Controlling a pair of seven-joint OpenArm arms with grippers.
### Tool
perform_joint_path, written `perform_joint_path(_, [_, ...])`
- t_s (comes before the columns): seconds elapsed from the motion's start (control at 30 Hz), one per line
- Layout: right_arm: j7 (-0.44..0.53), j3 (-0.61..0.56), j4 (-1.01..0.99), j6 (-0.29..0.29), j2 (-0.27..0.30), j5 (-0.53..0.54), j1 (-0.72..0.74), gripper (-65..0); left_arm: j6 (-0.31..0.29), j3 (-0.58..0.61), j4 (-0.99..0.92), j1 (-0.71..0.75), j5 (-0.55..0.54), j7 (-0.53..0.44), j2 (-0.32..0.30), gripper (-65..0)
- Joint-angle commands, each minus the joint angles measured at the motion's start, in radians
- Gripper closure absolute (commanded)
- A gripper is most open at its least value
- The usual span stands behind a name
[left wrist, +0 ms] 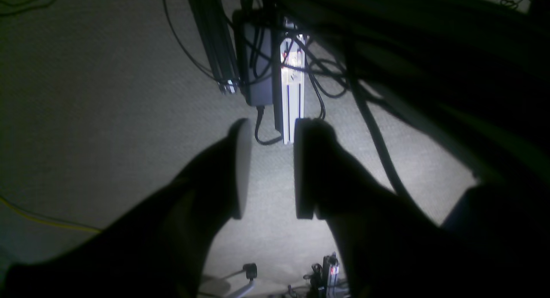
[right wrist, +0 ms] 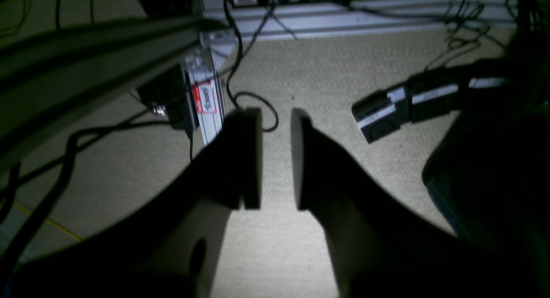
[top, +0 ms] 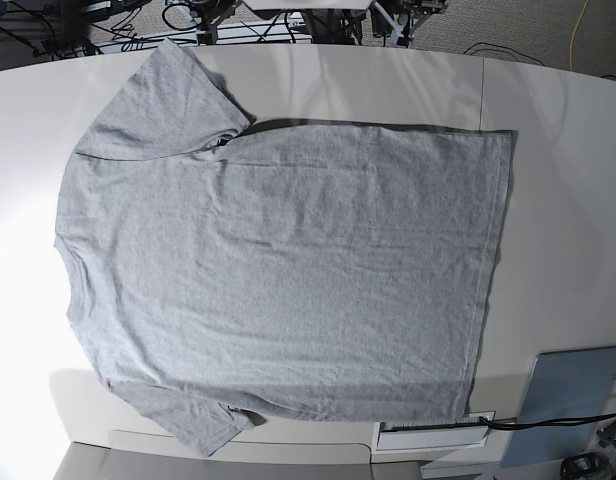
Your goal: Fold the T-shirt properly
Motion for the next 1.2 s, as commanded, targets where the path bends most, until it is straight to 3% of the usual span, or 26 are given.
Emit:
perform_joint_path(0.0, [0.010,0.003,0.003,0.006,0.007,0.002,-0.006,-12.7,-0.006,0.002,0.003,0.003,0.003,0.002,-0.003,-18.9])
perform_joint_path(0.63, [0.005,0.003,0.003,0.006,0.013,0.002,-0.006,-12.7,-0.006,0.002,0.003,0.003,0.000,0.000,-0.003,-18.9])
perform_joint_path(1.17, [-0.054,0.003,0.005,0.006,0.026,0.002,-0.052,-12.7,-0.006,0.002,0.042,0.047,0.000,0.009,-0.006,-18.9])
